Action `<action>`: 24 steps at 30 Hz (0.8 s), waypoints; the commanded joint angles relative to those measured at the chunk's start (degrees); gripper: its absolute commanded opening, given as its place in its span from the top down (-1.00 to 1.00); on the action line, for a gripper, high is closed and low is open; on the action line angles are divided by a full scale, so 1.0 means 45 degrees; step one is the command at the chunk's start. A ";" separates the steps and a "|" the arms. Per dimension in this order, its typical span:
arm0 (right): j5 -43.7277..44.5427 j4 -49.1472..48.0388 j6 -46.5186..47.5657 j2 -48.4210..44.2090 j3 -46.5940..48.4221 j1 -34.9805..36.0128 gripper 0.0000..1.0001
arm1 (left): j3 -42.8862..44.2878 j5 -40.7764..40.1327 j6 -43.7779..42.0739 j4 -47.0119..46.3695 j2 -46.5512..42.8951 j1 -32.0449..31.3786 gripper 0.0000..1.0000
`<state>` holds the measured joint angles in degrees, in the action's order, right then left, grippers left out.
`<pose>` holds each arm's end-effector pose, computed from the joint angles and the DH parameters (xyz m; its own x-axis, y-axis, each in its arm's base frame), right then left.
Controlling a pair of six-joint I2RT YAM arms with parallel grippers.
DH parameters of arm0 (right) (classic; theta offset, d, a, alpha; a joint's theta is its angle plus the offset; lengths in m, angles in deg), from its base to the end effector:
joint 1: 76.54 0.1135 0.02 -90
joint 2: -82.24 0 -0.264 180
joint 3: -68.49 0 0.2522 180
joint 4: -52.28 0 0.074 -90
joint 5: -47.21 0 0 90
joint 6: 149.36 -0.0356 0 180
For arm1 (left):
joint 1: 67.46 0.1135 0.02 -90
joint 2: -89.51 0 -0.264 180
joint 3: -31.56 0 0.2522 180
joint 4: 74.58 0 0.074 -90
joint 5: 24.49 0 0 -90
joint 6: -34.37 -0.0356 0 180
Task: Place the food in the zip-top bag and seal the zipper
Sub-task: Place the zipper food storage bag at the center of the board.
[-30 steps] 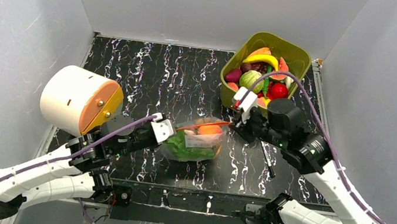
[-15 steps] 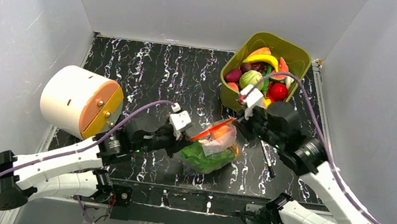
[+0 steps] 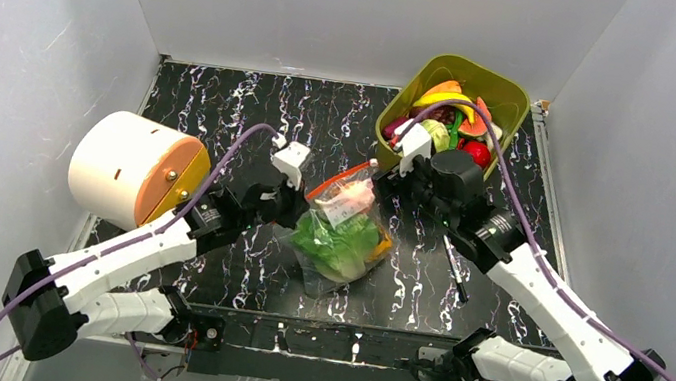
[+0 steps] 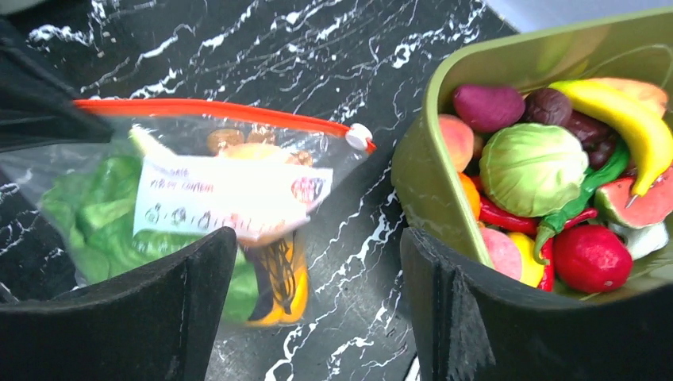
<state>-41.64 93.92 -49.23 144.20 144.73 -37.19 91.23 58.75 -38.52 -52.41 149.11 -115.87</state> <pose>0.1842 0.1501 0.3584 -0.2408 -0.4248 -0.8727 -0.6730 0.7210 -0.1653 0.1624 -0.1767 0.3004 -0.4359 0.0510 -0.8986 0.5672 0.7908 -0.2303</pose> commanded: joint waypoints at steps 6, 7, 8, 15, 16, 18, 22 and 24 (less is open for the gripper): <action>-0.0315 -0.0738 -0.0162 -0.1245 0.0670 0.0014 -0.95 | 0.0443 -0.0243 0.0484 0.0138 0.0494 0.1410 1.00; -0.0353 -0.0672 -0.0271 -0.1316 0.0694 0.0018 -0.96 | 0.0489 -0.0266 0.0495 0.0182 0.0592 0.1590 1.00; -0.0372 -0.0622 -0.0405 -0.1383 0.0704 0.0019 -0.96 | 0.0551 -0.0329 0.0511 0.0300 0.0686 0.1744 1.00; 0.0011 -0.0356 -0.1468 -0.1650 0.0469 0.0019 -0.96 | 0.0982 -0.0861 0.1025 0.1018 0.1188 0.2810 0.80; 0.0232 -0.0324 -0.1732 -0.1667 0.0421 0.0021 -0.96 | 0.1024 -0.0906 0.0999 0.0998 0.1173 0.2844 0.68; 0.0754 -0.0381 -0.2438 -0.1714 0.0349 0.0022 -0.96 | 0.1092 -0.0935 0.0915 0.0930 0.1041 0.2845 0.47; 0.1525 -0.0491 -0.4618 -0.1791 0.0147 0.0022 -0.96 | 0.1395 -0.1026 0.0905 0.1216 0.0678 0.2845 -0.05; 0.1395 -0.0418 -0.5340 -0.1898 0.0045 0.0008 -0.96 | 0.1650 -0.0941 0.0982 0.1537 0.0463 0.2846 -0.20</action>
<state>-38.10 94.31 -63.22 137.55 144.79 -37.19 94.73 55.32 -34.68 -47.87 154.53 -103.17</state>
